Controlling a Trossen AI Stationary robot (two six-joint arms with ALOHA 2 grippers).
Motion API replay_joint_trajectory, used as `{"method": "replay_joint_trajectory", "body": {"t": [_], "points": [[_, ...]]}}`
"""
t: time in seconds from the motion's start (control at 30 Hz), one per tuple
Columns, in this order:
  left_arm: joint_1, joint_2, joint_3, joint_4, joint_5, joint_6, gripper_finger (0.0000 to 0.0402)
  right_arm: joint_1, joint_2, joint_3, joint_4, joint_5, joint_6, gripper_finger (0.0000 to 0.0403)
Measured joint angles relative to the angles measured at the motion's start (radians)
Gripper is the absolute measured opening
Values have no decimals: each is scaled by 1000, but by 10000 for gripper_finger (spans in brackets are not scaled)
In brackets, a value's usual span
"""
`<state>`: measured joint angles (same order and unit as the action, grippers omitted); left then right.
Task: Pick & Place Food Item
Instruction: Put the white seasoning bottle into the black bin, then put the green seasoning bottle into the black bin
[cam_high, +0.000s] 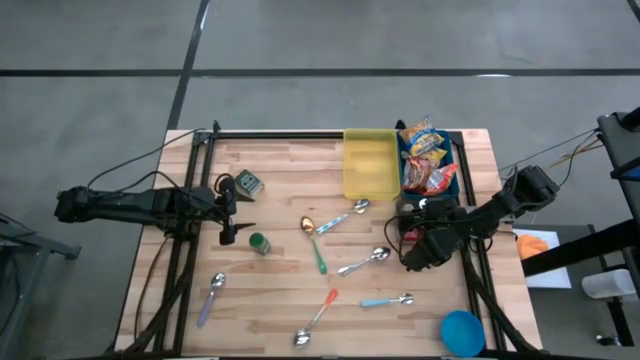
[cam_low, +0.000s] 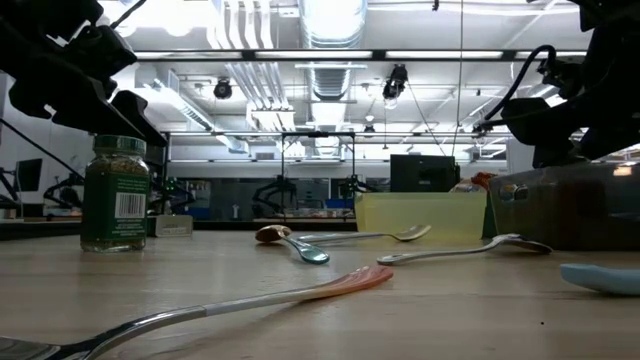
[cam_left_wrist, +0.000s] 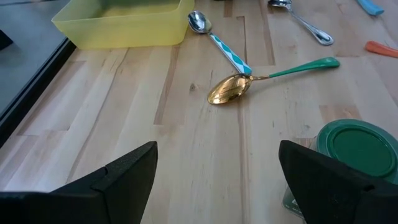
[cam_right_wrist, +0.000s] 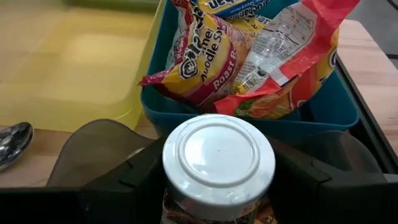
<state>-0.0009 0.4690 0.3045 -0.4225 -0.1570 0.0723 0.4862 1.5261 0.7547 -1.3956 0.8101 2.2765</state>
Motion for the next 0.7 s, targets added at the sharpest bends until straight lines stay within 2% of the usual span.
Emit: {"method": "replay_joint_trajectory", "body": {"t": [0.33,0.7], "points": [[0,0,0,0,0,0,340,0,-1,0,-2,0,1,286],[0,0,0,1,0,0,340,0,-2,15,-23,0,-4,292]]}}
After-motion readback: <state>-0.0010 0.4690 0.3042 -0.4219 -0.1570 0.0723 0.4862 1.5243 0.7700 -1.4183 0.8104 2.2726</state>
